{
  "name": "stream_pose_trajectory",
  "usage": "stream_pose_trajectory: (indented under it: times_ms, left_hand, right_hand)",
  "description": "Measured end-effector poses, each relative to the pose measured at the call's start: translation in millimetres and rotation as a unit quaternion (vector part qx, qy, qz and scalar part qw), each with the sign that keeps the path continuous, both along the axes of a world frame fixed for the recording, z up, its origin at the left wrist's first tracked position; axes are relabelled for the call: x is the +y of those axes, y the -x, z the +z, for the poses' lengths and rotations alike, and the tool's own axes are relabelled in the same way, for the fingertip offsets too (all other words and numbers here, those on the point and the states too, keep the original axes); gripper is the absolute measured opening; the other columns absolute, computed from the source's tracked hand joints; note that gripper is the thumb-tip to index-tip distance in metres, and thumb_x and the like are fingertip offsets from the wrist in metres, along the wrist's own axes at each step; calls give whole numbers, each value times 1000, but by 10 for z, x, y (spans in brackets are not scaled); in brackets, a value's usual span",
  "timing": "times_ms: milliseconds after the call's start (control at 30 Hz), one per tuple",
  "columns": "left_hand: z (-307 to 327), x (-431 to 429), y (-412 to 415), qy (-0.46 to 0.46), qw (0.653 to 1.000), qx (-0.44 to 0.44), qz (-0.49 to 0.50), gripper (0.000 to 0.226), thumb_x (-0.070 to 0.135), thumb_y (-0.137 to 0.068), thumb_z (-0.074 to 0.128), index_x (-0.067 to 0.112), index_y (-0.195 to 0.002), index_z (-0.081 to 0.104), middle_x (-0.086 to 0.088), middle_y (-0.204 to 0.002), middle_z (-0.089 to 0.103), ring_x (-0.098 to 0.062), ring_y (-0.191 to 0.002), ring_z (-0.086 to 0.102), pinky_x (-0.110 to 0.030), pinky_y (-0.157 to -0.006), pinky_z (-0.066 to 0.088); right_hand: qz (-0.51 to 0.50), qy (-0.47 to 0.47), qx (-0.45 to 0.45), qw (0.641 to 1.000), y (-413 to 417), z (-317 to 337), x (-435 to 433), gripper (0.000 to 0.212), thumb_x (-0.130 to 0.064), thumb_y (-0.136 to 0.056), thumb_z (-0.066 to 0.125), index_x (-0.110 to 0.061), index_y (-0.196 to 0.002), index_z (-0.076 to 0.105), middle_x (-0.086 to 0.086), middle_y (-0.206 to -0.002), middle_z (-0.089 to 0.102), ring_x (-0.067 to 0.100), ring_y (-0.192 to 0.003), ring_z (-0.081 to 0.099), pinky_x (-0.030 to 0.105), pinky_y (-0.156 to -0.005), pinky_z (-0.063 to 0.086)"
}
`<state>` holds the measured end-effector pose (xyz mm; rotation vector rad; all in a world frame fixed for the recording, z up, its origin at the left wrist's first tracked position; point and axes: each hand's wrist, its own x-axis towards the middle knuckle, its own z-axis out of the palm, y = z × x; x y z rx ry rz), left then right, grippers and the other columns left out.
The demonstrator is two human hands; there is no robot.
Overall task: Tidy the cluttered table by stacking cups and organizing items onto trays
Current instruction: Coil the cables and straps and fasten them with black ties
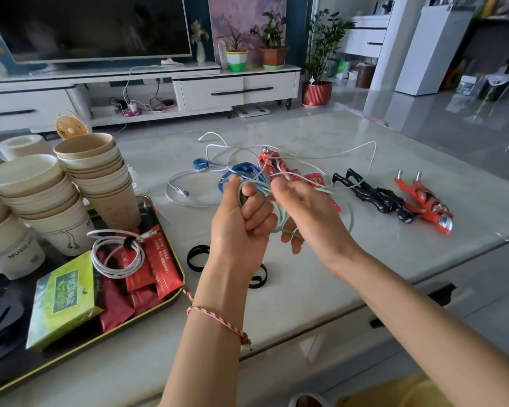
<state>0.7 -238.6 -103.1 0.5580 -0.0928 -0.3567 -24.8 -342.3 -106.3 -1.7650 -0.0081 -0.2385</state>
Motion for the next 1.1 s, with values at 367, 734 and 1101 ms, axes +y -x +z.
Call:
stream_pose_trajectory:
  times_ms: [367, 734, 1101]
  left_hand:
    - [-8, -47, 29, -78, 995, -16, -55, 38, 29, -98, 30, 14, -65, 41, 7, -37, 32, -7, -29, 31, -14, -35, 30]
    - [-12, 44, 13, -149, 982, -46, -103, 38, 29, -99, 29, 8, -83, 56, 7, -37, 40, -4, -24, 26, -14, -33, 28]
    - [2, 85, 17, -169, 978, -8, -126, 48, 31, -95, 33, 19, -49, 39, 8, -33, 23, -6, -27, 21, -15, -34, 25]
  right_hand:
    - [-86, 85, -64, 991, -29, -85, -44, 24, -22, -96, 49, -3, -86, 61, 8, -56, 52, 14, -33, 41, 21, -30, 30]
    - [-46, 225, -93, 969, -5, -142, -16, 21, -11, -99, 33, -15, -101, 54, 8, -66, 63, 8, -51, 60, 23, -50, 45]
    - [-78, 6, -51, 996, 9, -69, 23, 22, -13, -95, 47, -8, -78, 59, -4, -53, 43, 4, -35, 34, 17, -34, 28]
